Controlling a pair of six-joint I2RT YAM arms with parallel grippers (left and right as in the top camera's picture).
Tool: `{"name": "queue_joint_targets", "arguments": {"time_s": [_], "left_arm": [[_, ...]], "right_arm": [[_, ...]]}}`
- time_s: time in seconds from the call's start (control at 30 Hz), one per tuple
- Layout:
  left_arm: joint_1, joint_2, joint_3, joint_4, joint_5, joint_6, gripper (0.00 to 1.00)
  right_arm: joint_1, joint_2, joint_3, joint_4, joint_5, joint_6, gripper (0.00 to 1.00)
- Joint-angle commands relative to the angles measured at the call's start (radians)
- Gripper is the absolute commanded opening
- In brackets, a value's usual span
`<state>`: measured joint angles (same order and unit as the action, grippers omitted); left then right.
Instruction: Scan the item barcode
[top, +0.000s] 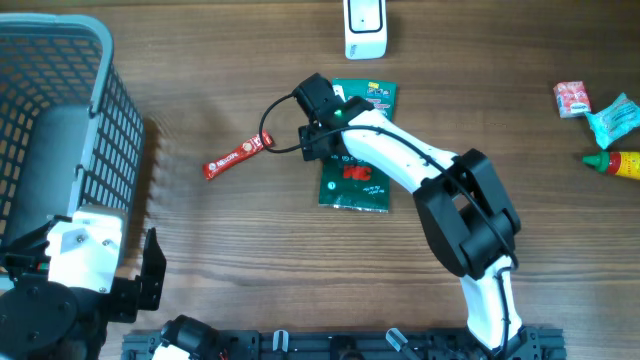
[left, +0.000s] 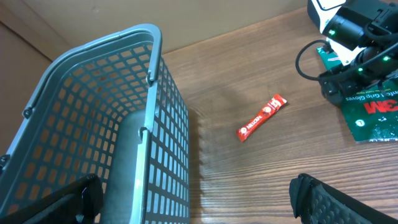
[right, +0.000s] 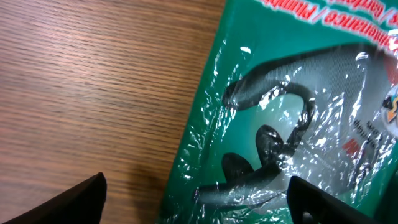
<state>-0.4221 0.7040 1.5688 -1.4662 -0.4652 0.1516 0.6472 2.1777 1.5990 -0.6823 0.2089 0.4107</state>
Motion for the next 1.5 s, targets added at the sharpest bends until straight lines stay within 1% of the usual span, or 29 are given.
{"name": "queue_joint_targets", "arguments": {"time_s": [0.0, 0.03, 0.1, 0.17, 0.3, 0.4, 0.47, 0.53, 0.57, 0.6, 0.63, 0.67, 0.77, 0.87, 0.97, 1.03, 1.1, 1.13, 1.17, 1.23, 1.27, 1.37, 1.47], "left_arm": [[0.008, 0.005, 0.002, 0.002, 0.008, -0.009, 1.0], [0.008, 0.005, 0.002, 0.002, 0.008, -0.009, 1.0], [0.008, 0.005, 0.002, 0.002, 0.008, -0.009, 1.0], [0.008, 0.005, 0.002, 0.002, 0.008, -0.009, 1.0], [0.008, 0.005, 0.002, 0.002, 0.008, -0.009, 1.0], [0.008, 0.005, 0.002, 0.002, 0.008, -0.009, 1.0], [0.008, 0.005, 0.002, 0.002, 0.008, -0.009, 1.0], [0.008, 0.005, 0.002, 0.002, 0.008, -0.009, 1.0], [0.008, 0.005, 0.002, 0.002, 0.008, -0.009, 1.0], [0.008, 0.005, 0.002, 0.002, 0.008, -0.009, 1.0], [0.008, 0.005, 0.002, 0.002, 0.008, -0.009, 1.0], [0.008, 0.005, 0.002, 0.002, 0.008, -0.009, 1.0], [0.008, 0.005, 0.002, 0.002, 0.008, -0.009, 1.0], [0.008, 0.005, 0.002, 0.002, 0.008, -0.009, 1.0], [0.008, 0.005, 0.002, 0.002, 0.008, -0.009, 1.0], [0.008, 0.005, 0.002, 0.002, 0.008, -0.009, 1.0], [0.008, 0.005, 0.002, 0.002, 0.008, -0.009, 1.0], [0.008, 0.005, 0.002, 0.002, 0.008, -0.009, 1.0], [0.008, 0.005, 0.002, 0.002, 0.009, -0.009, 1.0], [0.008, 0.005, 0.002, 0.002, 0.008, -0.009, 1.0], [0.008, 0.005, 0.002, 0.002, 0.008, -0.009, 1.0], [0.008, 0.005, 0.002, 0.002, 0.008, -0.009, 1.0], [0.008, 0.005, 0.002, 0.002, 0.008, -0.009, 1.0]], "right_arm": [[0.002, 0.011, 0.003, 0.009, 0.062, 0.057, 0.94], [0.002, 0.012, 0.003, 0.009, 0.062, 0.061, 0.93], [0.002, 0.021, 0.003, 0.011, 0.066, 0.061, 0.89], [0.002, 0.04, 0.003, 0.011, 0.085, 0.06, 0.81], [0.007, 0.082, 0.003, -0.01, 0.109, 0.06, 0.79], [0.007, 0.108, 0.003, -0.031, 0.11, 0.063, 0.75], [0.006, 0.117, 0.003, -0.05, 0.109, 0.064, 0.65], [0.006, 0.117, 0.003, -0.079, 0.103, 0.073, 0.52], [0.006, 0.117, 0.003, -0.095, 0.087, 0.074, 0.41], [0.006, 0.117, 0.003, -0.108, 0.063, 0.073, 0.32], [0.006, 0.117, 0.004, -0.116, 0.018, 0.058, 0.15], [0.006, 0.117, 0.004, -0.116, -0.018, 0.051, 0.05], [0.002, 0.102, 0.025, -0.138, -0.061, 0.035, 0.04], [-0.002, 0.057, 0.083, -0.209, -0.062, 0.026, 0.04], [-0.011, -0.021, 0.137, -0.241, -0.163, -0.075, 0.04], [-0.026, -0.076, 0.161, -0.242, -0.306, -0.153, 0.04], [-0.046, -0.125, 0.171, -0.244, -0.431, -0.195, 0.04], [-0.066, -0.155, 0.171, -0.251, -0.538, -0.217, 0.04], [-0.077, -0.165, 0.171, -0.256, -0.599, -0.233, 0.04], [-0.12, -0.181, 0.171, -0.281, -0.844, -0.29, 0.04], [-0.138, -0.181, 0.171, -0.291, -0.931, -0.31, 0.05], [-0.188, -0.173, 0.154, -0.298, -1.09, -0.332, 0.04], [-0.234, -0.172, 0.11, -0.271, -1.156, -0.328, 0.04]]}}
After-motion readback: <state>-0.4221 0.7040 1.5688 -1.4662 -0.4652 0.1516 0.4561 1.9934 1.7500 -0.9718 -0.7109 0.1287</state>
